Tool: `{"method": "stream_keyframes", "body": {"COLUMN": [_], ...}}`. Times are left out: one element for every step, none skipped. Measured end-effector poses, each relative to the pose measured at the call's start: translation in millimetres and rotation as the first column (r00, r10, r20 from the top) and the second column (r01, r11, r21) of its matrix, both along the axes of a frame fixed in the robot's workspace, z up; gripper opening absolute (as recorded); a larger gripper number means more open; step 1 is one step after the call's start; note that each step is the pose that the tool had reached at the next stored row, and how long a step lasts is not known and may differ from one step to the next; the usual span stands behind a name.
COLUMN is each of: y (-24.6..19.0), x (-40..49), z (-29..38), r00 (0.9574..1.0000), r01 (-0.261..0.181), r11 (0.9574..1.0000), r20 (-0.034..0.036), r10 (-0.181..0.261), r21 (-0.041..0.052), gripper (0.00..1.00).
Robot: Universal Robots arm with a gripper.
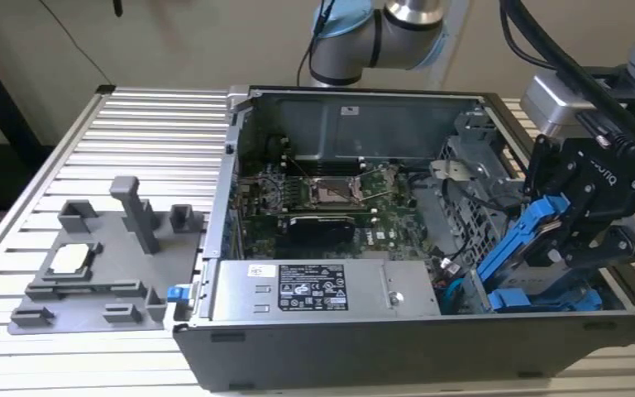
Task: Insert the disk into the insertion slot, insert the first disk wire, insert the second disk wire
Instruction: 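Insert the disk into the insertion slot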
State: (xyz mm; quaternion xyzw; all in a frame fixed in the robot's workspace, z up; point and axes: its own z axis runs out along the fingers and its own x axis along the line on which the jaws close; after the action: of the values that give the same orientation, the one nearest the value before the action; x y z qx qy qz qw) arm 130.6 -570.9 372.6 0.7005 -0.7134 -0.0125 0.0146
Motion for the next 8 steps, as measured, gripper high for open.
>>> {"method": "stream_keyframes", "body": {"y": [0.0, 0.0, 0.0, 0.0, 0.0, 0.0, 0.0, -0.1], "x": [0.0, 0.0, 0.0, 0.1, 0.1, 0.1, 0.1, 0.0], "z": [0.0, 0.0, 0.0, 0.0, 0.0, 0.0, 0.0, 0.3], "r00": [1.0000, 1.0000, 1.0000, 1.0000, 1.0000, 1.0000, 1.0000, 1.0000], "r01": [0.000, 0.000, 0.000, 0.000, 0.000, 0.000, 0.000, 0.000], "r11": [1.0000, 1.0000, 1.0000, 1.0000, 1.0000, 1.0000, 1.0000, 1.0000], "r20": [0.0000, 0.0000, 0.0000, 0.0003, 0.0001, 0.0000, 0.0000, -0.0001], "r10": [0.000, 0.000, 0.000, 0.000, 0.000, 0.000, 0.000, 0.000], "r21": [0.0001, 0.0002, 0.0002, 0.0002, 0.0002, 0.0003, 0.0006, 0.0004], "gripper": [0.33, 0.33, 0.33, 0.34, 0.34, 0.40, 0.40, 0.40]}}
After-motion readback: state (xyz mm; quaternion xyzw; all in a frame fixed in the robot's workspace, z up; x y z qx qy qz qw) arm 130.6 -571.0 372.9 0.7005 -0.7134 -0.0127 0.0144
